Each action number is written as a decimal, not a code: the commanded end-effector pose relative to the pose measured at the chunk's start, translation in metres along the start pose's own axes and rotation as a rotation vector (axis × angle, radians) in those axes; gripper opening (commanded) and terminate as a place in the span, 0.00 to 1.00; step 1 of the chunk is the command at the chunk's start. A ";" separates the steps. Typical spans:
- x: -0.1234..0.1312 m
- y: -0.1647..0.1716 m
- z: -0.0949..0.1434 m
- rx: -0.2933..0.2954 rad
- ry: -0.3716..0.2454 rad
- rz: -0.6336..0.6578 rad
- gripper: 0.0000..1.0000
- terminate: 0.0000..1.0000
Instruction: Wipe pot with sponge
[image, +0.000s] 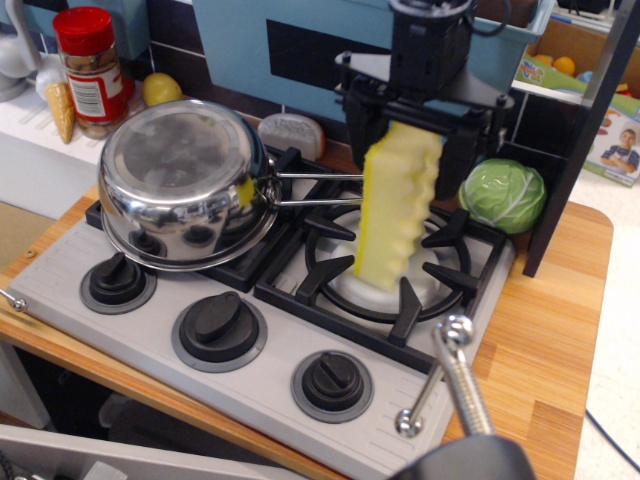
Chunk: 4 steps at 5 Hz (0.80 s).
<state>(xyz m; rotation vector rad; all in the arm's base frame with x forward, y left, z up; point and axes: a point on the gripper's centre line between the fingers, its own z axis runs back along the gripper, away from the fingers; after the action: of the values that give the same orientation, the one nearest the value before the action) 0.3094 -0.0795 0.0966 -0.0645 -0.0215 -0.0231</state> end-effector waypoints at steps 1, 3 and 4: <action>-0.003 0.008 0.014 -0.043 -0.095 0.166 0.00 0.00; -0.027 0.030 0.083 -0.143 -0.075 0.161 0.00 0.00; -0.040 0.076 0.117 -0.205 -0.072 0.137 0.00 0.00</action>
<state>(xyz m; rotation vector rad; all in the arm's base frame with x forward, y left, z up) 0.2665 0.0154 0.1954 -0.2860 -0.0363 0.1343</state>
